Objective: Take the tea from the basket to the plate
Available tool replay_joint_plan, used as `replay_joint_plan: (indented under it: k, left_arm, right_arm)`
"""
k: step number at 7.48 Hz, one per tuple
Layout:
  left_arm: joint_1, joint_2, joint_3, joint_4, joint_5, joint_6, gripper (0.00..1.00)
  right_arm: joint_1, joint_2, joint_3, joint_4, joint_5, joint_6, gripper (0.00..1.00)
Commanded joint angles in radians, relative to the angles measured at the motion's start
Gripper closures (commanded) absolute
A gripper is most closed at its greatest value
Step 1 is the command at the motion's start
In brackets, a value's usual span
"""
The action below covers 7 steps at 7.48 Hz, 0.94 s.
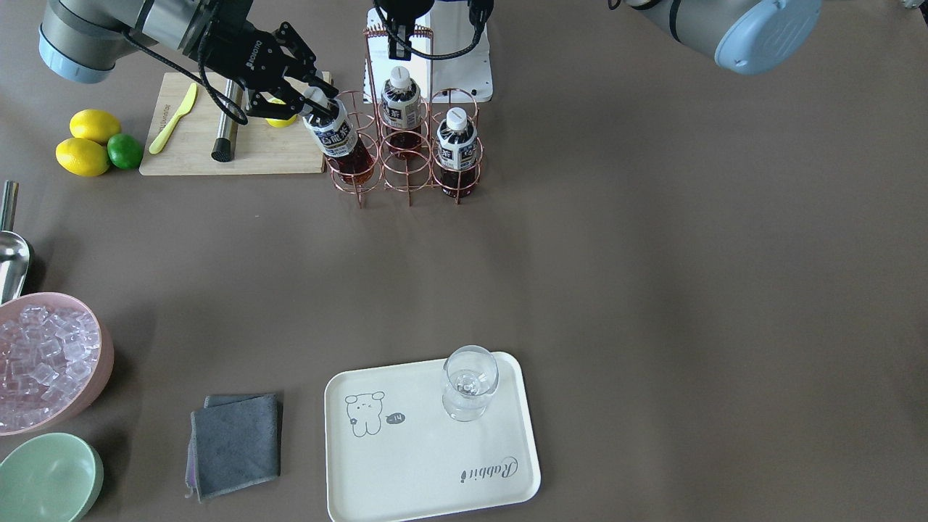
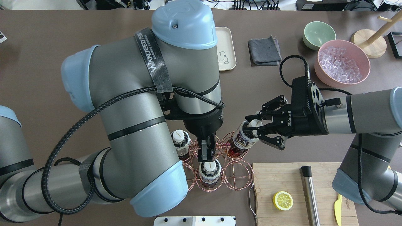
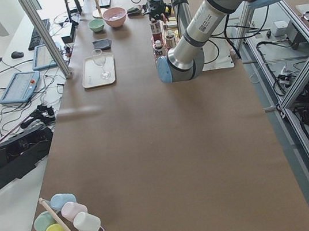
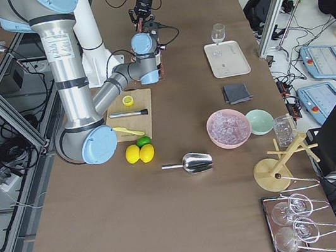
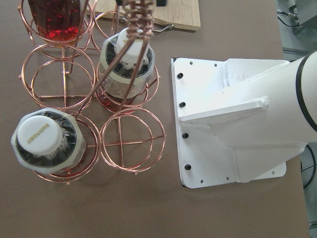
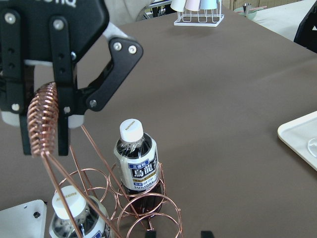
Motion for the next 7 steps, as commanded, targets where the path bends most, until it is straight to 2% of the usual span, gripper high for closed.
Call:
replay_joint_plan:
  k: [1, 3, 4, 7]
  left_arm:
    - [0.0, 0.0, 0.0, 0.0, 0.0, 0.0, 1.0]
    - [0.0, -0.002, 0.0, 0.0, 0.0, 0.0, 1.0]
    - [0.0, -0.002, 0.0, 0.0, 0.0, 0.0, 1.0]
    - [0.003, -0.003, 0.0, 0.0, 0.0, 0.0, 1.0]
  right_arm:
    - [0.13, 0.014, 0.046, -0.102, 0.142, 0.001, 1.0]
    - [0.305, 0.061, 0.045, -0.219, 0.303, 0.001, 1.0]
    - [0.363, 0.084, 0.04, -0.27, 0.345, 0.001, 1.0]
    - [0.422, 0.13, -0.024, -0.304, 0.334, -0.003, 1.0]
